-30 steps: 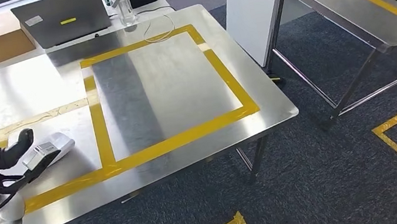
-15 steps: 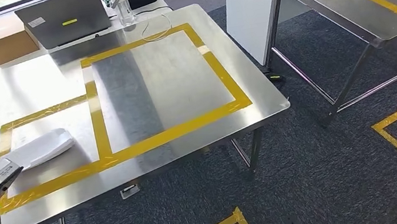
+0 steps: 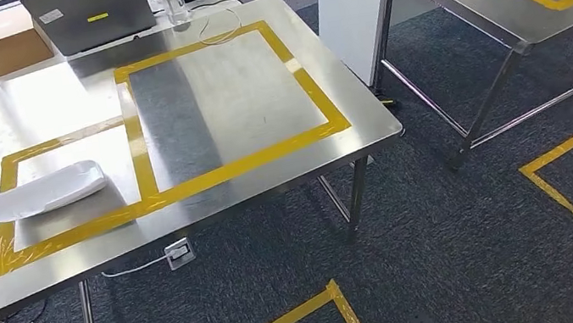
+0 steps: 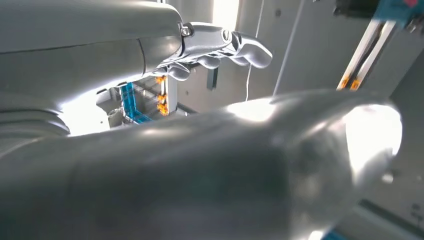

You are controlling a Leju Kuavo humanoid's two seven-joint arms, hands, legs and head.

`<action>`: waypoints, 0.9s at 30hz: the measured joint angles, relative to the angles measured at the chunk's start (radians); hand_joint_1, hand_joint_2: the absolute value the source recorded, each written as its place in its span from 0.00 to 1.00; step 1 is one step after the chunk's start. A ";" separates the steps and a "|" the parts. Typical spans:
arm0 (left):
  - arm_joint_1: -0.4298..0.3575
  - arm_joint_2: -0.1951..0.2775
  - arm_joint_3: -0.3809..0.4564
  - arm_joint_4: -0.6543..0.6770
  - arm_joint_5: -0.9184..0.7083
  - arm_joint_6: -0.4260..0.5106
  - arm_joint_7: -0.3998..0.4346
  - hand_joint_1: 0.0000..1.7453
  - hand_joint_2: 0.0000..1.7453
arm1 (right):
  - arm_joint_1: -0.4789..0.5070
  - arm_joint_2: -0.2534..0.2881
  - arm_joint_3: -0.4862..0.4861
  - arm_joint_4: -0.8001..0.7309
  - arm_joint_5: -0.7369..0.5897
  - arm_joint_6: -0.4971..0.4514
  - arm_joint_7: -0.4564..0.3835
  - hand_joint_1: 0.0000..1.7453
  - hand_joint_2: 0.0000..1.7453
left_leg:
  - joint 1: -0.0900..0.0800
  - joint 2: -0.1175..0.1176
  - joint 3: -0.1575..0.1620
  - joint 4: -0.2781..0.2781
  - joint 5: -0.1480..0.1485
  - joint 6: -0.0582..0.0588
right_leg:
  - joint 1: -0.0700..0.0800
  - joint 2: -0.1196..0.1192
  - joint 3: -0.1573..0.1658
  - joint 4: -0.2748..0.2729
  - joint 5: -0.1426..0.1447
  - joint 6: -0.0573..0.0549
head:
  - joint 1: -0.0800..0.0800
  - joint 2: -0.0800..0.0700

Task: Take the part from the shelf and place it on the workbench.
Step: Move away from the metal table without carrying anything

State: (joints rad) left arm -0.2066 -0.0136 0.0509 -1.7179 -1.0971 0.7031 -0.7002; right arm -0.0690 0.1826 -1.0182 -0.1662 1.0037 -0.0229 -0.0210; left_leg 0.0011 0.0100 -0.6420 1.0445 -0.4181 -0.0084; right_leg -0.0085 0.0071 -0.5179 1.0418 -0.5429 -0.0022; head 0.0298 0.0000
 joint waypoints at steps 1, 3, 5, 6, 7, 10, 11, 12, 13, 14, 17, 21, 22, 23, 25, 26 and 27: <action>0.015 -0.003 -0.004 -0.016 0.009 0.000 0.000 0.00 0.00 | 0.001 0.000 0.000 0.000 0.001 -0.002 -0.001 0.00 0.00 | 0.000 0.000 0.001 -0.003 0.007 -0.006 | 0.002 0.000 -0.003 -0.002 0.007 -0.007 | 0.000 0.000; 0.050 -0.007 -0.009 -0.032 0.033 0.000 0.001 0.00 0.00 | 0.000 0.000 0.000 0.000 0.004 -0.005 -0.005 0.00 0.00 | 0.001 -0.003 -0.007 0.000 0.002 -0.019 | -0.002 -0.003 -0.014 -0.010 0.025 -0.022 | 0.000 0.000; 0.089 -0.007 -0.011 -0.031 0.058 -0.001 0.004 0.00 0.00 | -0.002 -0.002 -0.003 0.000 0.013 -0.007 -0.010 0.00 0.00 | 0.004 -0.006 -0.029 0.054 -0.067 -0.030 | -0.005 -0.007 -0.035 -0.018 0.048 -0.034 | -0.002 0.000; 0.106 -0.007 -0.012 -0.023 0.070 -0.001 0.008 0.00 0.00 | -0.002 -0.002 -0.007 0.000 0.019 -0.008 -0.013 0.00 0.00 | 0.005 -0.007 -0.043 0.105 -0.119 -0.034 | -0.005 -0.008 -0.048 -0.019 0.059 -0.037 | -0.002 0.000; 0.121 -0.007 -0.012 -0.002 0.084 -0.002 0.017 0.00 0.00 | -0.002 -0.003 -0.011 0.000 0.025 -0.008 -0.016 0.00 0.00 | 0.006 -0.007 -0.055 0.165 -0.161 -0.037 | -0.004 -0.009 -0.062 -0.018 0.071 -0.038 | -0.003 0.000; 0.153 -0.005 -0.019 0.140 0.117 -0.009 0.104 0.00 0.00 | -0.002 -0.003 -0.017 0.000 0.040 -0.006 -0.027 0.00 0.00 | 0.008 -0.007 -0.032 0.250 -0.156 -0.040 | -0.004 -0.014 -0.107 -0.013 0.105 -0.035 | -0.003 0.000; 0.160 -0.003 -0.020 0.194 0.123 -0.014 0.129 0.00 0.00 | -0.003 -0.003 -0.018 0.000 0.045 -0.005 -0.030 0.00 0.00 | 0.008 -0.007 0.004 0.220 -0.126 -0.038 | -0.003 -0.015 -0.122 -0.010 0.116 -0.032 | -0.003 0.000; 0.160 -0.003 -0.021 0.251 0.136 -0.017 0.143 0.00 0.00 | -0.005 -0.003 -0.018 0.000 0.049 -0.005 -0.031 0.00 0.00 | 0.007 -0.008 0.053 0.161 -0.112 -0.033 | -0.003 -0.015 -0.136 -0.006 0.127 -0.029 | -0.003 0.000; 0.153 -0.005 -0.021 0.319 0.158 -0.017 0.151 0.00 0.00 | -0.006 -0.003 -0.018 0.000 0.053 -0.004 -0.030 0.00 0.00 | 0.005 -0.008 0.105 0.089 -0.114 -0.029 | -0.003 -0.016 -0.146 -0.003 0.136 -0.024 | -0.002 0.000; 0.142 -0.006 -0.020 0.403 0.185 -0.014 0.160 0.00 0.00 | -0.007 -0.003 -0.018 0.000 0.057 -0.003 -0.030 0.00 0.00 | 0.002 -0.009 0.142 0.029 -0.125 -0.023 | -0.003 -0.017 -0.152 -0.003 0.146 -0.018 | -0.001 0.000; 0.115 -0.014 0.006 0.700 0.266 -0.013 0.176 0.00 0.00 | -0.010 -0.003 -0.018 0.000 0.066 0.003 -0.031 0.00 0.00 | -0.006 -0.007 0.162 -0.033 -0.133 0.001 | -0.006 -0.018 -0.154 -0.016 0.177 0.003 | -0.002 0.000; 0.103 -0.033 0.096 1.085 0.402 -0.129 0.293 0.00 0.00 | -0.005 -0.010 -0.018 0.001 0.072 0.018 -0.035 0.00 0.00 | -0.001 0.005 0.120 -0.043 -0.082 0.031 | -0.008 -0.009 -0.191 0.087 0.046 0.025 | -0.001 0.000; 0.114 -0.034 0.122 1.156 0.439 -0.184 0.354 0.00 0.00 | -0.005 -0.012 -0.018 0.001 0.071 0.022 -0.035 0.00 0.00 | -0.002 0.008 0.106 -0.042 -0.070 0.033 | -0.008 -0.009 -0.203 0.152 -0.008 0.028 | 0.001 0.000; 0.127 -0.036 0.151 1.220 0.473 -0.238 0.423 0.00 0.00 | -0.004 -0.015 -0.018 0.001 0.071 0.027 -0.033 0.00 0.00 | -0.002 0.011 0.092 -0.040 -0.060 0.033 | -0.008 -0.009 -0.210 0.213 -0.040 0.031 | 0.001 0.000; 0.153 -0.038 0.208 1.320 0.524 -0.319 0.581 0.00 0.00 | -0.002 -0.023 -0.018 0.001 0.070 0.036 -0.027 0.00 0.00 | -0.002 0.015 0.059 -0.030 -0.041 0.032 | -0.008 -0.009 -0.188 0.267 -0.027 0.033 | 0.001 0.000; 0.164 -0.040 0.235 1.360 0.539 -0.339 0.661 0.00 0.00 | -0.001 -0.028 -0.018 0.000 0.069 0.040 -0.024 0.00 0.00 | -0.002 0.015 0.042 -0.024 -0.033 0.030 | -0.008 -0.009 -0.153 0.242 -0.001 0.032 | 0.001 0.000; 0.172 -0.041 0.259 1.393 0.548 -0.346 0.743 0.00 0.00 | -0.001 -0.032 -0.018 0.000 0.066 0.043 -0.022 0.00 0.00 | -0.002 0.015 0.027 -0.016 -0.026 0.027 | -0.007 -0.008 -0.100 0.183 0.017 0.027 | 0.002 0.000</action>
State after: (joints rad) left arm -0.0351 -0.0549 0.3100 -0.3251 -0.5486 0.3572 0.0425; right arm -0.0703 0.1504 -1.0359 -0.1658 1.0701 0.0201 -0.0433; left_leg -0.0006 0.0246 -0.6153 1.0284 -0.4442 0.0188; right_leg -0.0158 -0.0008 -0.6180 1.2247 -0.5258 0.0251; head 0.0313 0.0000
